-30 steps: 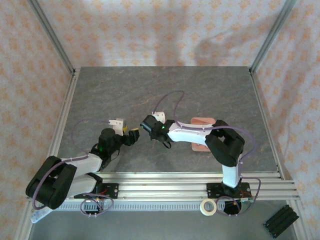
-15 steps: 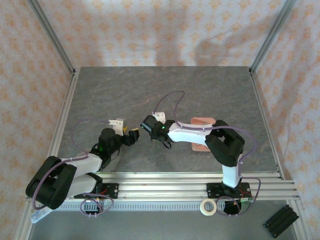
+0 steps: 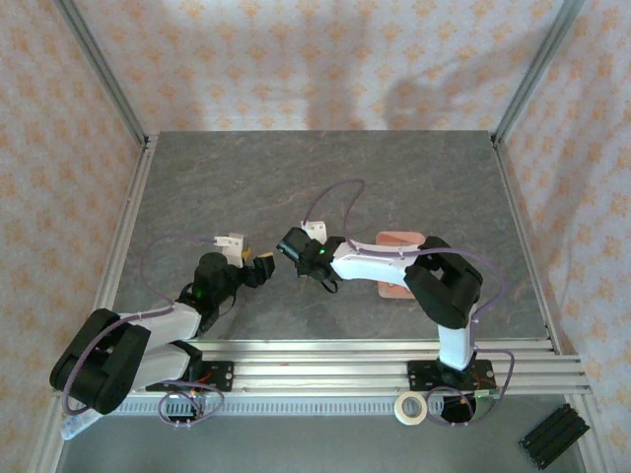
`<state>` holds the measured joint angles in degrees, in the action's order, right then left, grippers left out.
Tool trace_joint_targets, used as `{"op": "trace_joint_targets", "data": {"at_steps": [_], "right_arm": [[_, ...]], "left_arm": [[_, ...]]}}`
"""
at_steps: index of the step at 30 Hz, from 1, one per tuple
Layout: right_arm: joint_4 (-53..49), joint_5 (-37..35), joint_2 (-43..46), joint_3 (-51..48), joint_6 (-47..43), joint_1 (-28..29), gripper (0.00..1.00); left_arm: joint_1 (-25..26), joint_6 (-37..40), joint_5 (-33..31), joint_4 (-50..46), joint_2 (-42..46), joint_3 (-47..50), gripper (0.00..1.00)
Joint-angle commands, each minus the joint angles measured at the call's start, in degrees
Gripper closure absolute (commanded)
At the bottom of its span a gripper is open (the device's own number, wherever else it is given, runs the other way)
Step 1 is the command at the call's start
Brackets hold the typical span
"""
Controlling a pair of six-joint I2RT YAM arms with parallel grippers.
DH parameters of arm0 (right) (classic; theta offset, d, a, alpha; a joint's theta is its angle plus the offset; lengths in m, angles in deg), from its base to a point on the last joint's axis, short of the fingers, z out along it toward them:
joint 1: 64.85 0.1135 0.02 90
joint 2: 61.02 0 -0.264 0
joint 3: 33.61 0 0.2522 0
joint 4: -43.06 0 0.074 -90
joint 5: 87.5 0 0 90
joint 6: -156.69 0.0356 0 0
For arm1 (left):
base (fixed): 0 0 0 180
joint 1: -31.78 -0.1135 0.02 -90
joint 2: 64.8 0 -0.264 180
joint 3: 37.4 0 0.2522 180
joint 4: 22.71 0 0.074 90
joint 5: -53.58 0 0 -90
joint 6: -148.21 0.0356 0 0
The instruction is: Load the staples into the stapler
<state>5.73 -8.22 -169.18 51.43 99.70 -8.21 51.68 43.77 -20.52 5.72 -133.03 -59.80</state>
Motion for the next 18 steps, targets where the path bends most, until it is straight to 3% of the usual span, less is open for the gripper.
{"op": "trace_joint_targets", "data": {"at_steps": [1,18], "right_arm": [[-2.5,-0.6,-0.3,-1.1,1.1,0.5,0.88],[-4.1,-0.9,-0.3,-1.1,2.3,0.6,0.88]], "left_arm": [[0.7,1.3,-0.2,-0.5,0.6,-1.6,0.25],[0.7,1.2,0.1,0.2,-0.2,-1.6,0.26]]}}
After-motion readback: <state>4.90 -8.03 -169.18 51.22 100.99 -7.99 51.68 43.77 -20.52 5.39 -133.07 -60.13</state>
